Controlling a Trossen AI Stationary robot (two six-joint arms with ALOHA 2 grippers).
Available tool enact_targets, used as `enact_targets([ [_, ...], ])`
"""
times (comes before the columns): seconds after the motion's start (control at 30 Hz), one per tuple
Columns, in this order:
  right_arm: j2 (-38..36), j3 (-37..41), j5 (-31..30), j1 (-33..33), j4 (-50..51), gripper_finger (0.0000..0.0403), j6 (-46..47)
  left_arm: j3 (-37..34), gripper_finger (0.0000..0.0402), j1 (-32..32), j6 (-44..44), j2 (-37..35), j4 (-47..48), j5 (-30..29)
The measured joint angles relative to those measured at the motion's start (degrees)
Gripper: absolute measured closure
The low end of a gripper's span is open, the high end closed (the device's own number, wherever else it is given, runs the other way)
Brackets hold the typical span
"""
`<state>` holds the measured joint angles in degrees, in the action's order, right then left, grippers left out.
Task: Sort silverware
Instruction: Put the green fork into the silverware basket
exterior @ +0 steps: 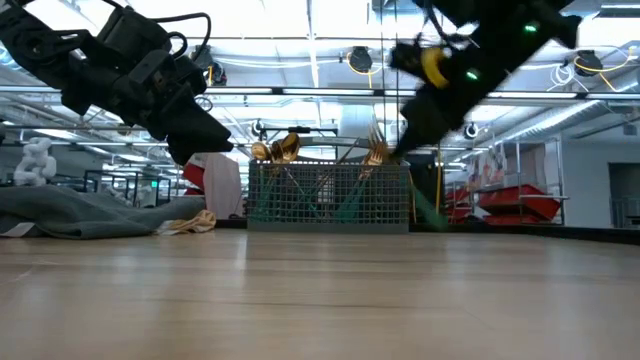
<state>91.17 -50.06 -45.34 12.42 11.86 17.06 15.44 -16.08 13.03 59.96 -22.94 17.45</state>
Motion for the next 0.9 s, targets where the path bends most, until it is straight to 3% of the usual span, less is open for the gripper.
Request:
enact_targets([
  [0.1,-1.3,0.0,-8.9,-1.7,-11.4,0.0402,-7.6,0.0,0.0262,0.0,0.1,0.0,0.0,0.0],
  [0.17,-2.0,0.0,-11.1,-3.6,-20.5,0.0402,-15.1,0.0,0.0262,0.0,0.2,0.0,0.0,0.0],
  [0.4,-2.6,0.0,-7.4,-13.3,-42.9,0.0402,-34.3,0.0,0.0262,0.1,0.4,0.0,0.0,-0.1],
  [0.53,-2.9,0.0,-2.8,-18.9,-47.1,0.0403,-37.1,0.0,0.0262,0.1,0.3,0.0,-0.1,-0.1],
  [0.9,-10.3,0.0,4.3,-29.2,-45.7,0.0403,-38.9,0.0,0.0262,0.1,-0.4,0.0,0.0,-0.5],
])
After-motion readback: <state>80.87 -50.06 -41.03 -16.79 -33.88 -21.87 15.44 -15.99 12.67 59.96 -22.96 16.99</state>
